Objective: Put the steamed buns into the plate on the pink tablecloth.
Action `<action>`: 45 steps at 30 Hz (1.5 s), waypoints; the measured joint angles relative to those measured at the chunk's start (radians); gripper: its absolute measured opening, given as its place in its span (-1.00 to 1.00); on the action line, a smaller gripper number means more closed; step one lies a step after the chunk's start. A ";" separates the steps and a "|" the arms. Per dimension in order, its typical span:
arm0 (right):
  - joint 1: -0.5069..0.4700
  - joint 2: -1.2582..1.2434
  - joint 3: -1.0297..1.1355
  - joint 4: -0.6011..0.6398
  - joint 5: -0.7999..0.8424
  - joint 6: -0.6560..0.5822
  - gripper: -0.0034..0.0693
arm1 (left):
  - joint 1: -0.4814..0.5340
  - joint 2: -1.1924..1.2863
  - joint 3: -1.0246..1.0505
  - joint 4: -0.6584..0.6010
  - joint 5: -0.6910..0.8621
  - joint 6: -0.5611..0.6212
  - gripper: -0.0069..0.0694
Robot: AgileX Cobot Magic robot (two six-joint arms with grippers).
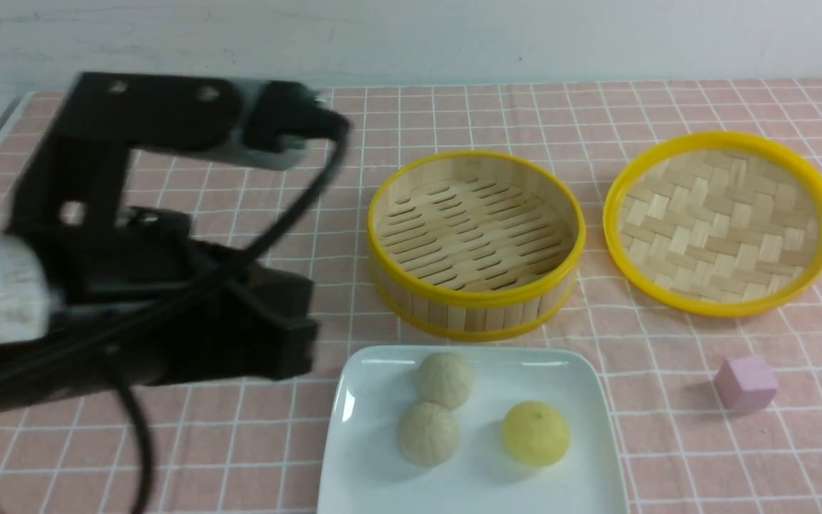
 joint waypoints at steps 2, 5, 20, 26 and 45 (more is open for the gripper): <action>0.000 0.000 0.000 0.000 0.000 0.000 -0.86 | 0.000 -0.084 0.002 0.023 0.052 0.000 -0.78; 0.000 0.000 0.000 0.000 0.000 0.000 -0.86 | 0.000 -0.208 0.033 0.047 0.082 0.007 -0.79; 0.000 0.000 0.001 0.001 -0.003 -0.001 -0.84 | 0.000 -0.464 0.377 -0.002 -0.491 0.045 -0.78; 0.000 0.000 0.001 0.001 -0.003 -0.001 -0.83 | 0.000 -0.464 0.393 -0.002 -0.482 0.045 -0.76; 0.000 0.000 0.001 0.001 -0.003 -0.001 -0.75 | 0.168 -0.510 0.440 0.178 -0.272 -0.035 -0.71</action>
